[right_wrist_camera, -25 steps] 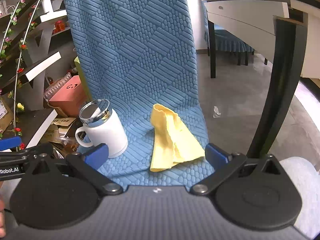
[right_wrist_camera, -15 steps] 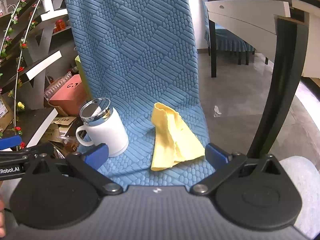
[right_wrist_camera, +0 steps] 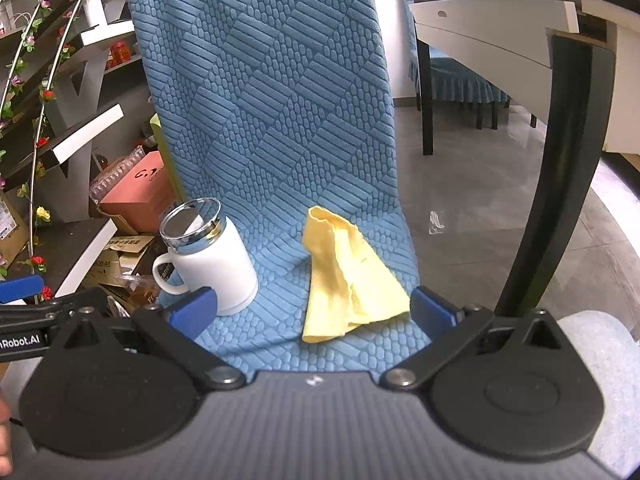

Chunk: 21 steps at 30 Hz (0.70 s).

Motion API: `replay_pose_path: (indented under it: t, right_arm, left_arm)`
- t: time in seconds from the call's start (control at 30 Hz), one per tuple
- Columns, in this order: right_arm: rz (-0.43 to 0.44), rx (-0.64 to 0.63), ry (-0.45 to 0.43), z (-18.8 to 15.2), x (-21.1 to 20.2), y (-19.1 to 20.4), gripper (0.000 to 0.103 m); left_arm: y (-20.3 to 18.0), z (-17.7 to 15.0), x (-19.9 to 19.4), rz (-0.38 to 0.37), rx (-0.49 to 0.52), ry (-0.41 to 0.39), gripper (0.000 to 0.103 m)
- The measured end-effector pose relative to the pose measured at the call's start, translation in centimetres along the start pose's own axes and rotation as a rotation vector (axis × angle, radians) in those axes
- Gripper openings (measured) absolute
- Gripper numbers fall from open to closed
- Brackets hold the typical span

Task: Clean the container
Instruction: 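Move both tools toward the white mug and yellow cloth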

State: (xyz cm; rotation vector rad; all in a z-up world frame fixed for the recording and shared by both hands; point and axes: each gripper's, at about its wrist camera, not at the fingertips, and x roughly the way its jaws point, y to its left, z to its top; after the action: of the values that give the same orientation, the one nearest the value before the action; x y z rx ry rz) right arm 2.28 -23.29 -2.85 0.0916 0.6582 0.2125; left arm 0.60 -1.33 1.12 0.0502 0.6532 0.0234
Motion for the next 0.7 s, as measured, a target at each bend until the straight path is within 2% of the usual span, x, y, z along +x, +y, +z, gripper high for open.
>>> replay_pose_path:
  t: [0.27, 0.33, 0.43, 0.7]
  right_arm:
    - [0.000, 0.002, -0.011, -0.7, -0.4, 0.1, 0.103]
    - [-0.008, -0.002, 0.000, 0.1, 0.0, -0.1, 0.103]
    - [-0.012, -0.006, 0.001, -0.1, 0.0, -0.1, 0.103]
    - [0.010, 0.002, -0.007, -0.2, -0.3, -0.2, 0.103]
  left_arm:
    - [0.6, -0.4, -0.1, 0.000, 0.006, -0.003, 0.103]
    - [0.7, -0.4, -0.2, -0.001, 0.007, -0.002, 0.103]
    - [1.3, -1.3, 0.0, -0.013, 0.007, -0.009, 0.103]
    - [1.0, -1.1, 0.1, -0.041, 0.006, -0.006, 0.103]
